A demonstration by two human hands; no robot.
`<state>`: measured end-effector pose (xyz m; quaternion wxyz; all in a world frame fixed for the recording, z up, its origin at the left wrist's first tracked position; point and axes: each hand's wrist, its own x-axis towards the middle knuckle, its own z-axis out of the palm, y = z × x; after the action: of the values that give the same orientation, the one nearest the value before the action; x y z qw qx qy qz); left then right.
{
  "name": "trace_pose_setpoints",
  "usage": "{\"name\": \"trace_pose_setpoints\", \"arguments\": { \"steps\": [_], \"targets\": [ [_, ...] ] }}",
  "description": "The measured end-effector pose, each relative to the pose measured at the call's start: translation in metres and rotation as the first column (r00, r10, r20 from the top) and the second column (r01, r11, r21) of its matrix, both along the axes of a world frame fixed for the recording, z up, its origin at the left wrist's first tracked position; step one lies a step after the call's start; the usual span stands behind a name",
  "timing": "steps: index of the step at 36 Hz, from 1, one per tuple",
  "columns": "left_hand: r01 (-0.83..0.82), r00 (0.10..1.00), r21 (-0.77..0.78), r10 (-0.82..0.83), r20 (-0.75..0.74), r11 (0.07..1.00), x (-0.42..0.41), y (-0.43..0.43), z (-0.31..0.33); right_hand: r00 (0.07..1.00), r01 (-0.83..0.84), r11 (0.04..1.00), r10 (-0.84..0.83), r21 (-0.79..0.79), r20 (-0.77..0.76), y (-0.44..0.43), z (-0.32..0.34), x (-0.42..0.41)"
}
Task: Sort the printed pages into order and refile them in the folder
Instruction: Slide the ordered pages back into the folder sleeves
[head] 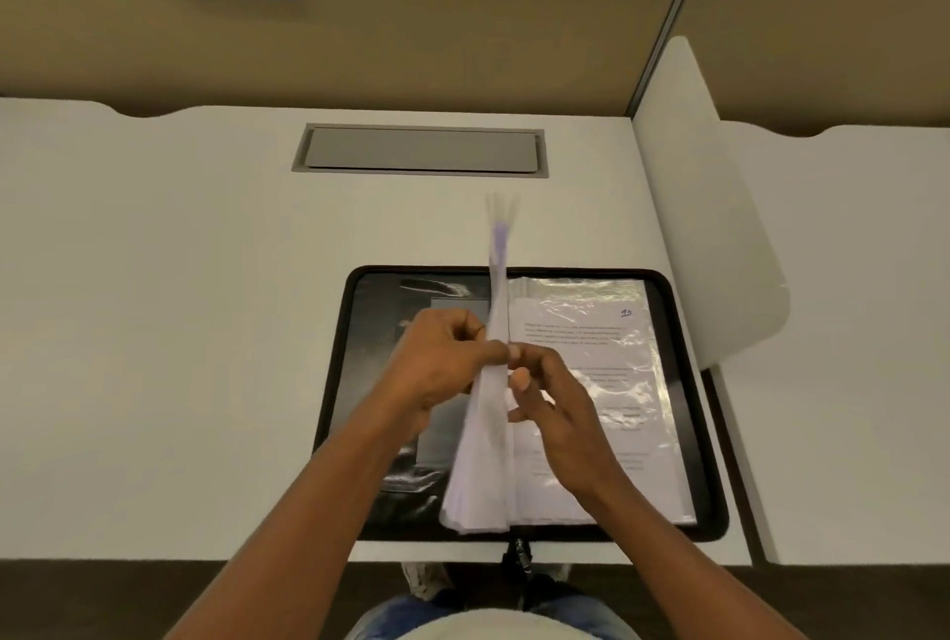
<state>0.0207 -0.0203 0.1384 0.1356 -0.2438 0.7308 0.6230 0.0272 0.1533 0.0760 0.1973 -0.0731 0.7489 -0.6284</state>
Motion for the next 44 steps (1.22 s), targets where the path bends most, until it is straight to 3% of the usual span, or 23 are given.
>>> {"name": "trace_pose_setpoints", "arguments": {
  "steps": [2,6,10,13,15,17,20,26,29,31,33,37,41,44],
  "targets": [
    [0.014,1.000,0.024,-0.013,-0.018,1.000,-0.009,0.024,0.005,1.000,-0.016,1.000,0.016,0.002,-0.006,0.017,0.013,-0.007],
    [0.098,0.995,0.115,-0.095,-0.028,0.989,-0.025,0.064,-0.003,0.999,-0.012,0.988,0.004,0.156,0.048,0.059,0.020,-0.024],
    [0.164,0.984,0.247,-0.177,0.033,0.955,-0.031,0.089,-0.027,0.976,0.065,0.978,-0.104,0.196,0.193,0.105,0.005,-0.040],
    [0.209,0.976,0.109,-0.214,0.033,0.972,-0.032,0.096,-0.058,0.923,0.121,0.983,-0.163,0.139,0.349,0.134,-0.014,-0.050],
    [0.209,0.978,-0.107,-0.209,0.015,0.972,-0.033,0.093,-0.081,0.877,0.155,0.980,-0.195,0.125,0.440,0.147,-0.028,-0.054],
    [0.195,0.973,-0.377,-0.226,-0.038,0.905,-0.034,0.079,-0.104,0.860,0.180,0.968,-0.242,0.177,0.448,0.152,-0.039,-0.056],
    [0.184,0.941,-0.631,-0.321,-0.109,0.754,-0.034,0.064,-0.134,0.867,0.205,0.938,-0.307,0.280,0.393,0.160,-0.054,-0.054],
    [0.310,0.842,-0.747,-0.534,-0.071,0.588,-0.037,0.036,-0.153,0.940,0.218,0.883,-0.305,0.416,0.154,0.161,-0.064,-0.049],
    [0.379,0.784,-0.796,-0.620,0.005,0.472,-0.038,0.029,-0.155,0.962,0.269,0.786,-0.239,0.556,-0.128,0.151,-0.064,-0.039],
    [0.422,0.751,-0.804,-0.658,0.052,0.419,-0.038,0.025,-0.159,0.928,0.334,0.680,-0.117,0.653,-0.353,0.140,-0.068,-0.033],
    [0.449,0.721,-0.811,-0.689,0.080,0.375,-0.037,0.024,-0.163,0.883,0.345,0.653,0.018,0.674,-0.470,0.125,-0.071,-0.032],
    [0.451,0.668,-0.834,-0.740,0.080,0.317,-0.037,0.025,-0.166,0.866,0.092,0.779,0.245,0.620,-0.437,0.082,-0.077,-0.043],
    [0.453,0.649,-0.836,-0.758,0.071,0.310,-0.042,0.021,-0.166,0.816,-0.067,0.759,0.415,0.647,-0.402,0.031,-0.087,-0.072],
    [0.491,0.630,-0.830,-0.766,0.128,0.265,-0.046,0.019,-0.171,0.802,-0.076,0.682,0.475,0.727,-0.361,0.008,-0.098,-0.094]
  ]
}}
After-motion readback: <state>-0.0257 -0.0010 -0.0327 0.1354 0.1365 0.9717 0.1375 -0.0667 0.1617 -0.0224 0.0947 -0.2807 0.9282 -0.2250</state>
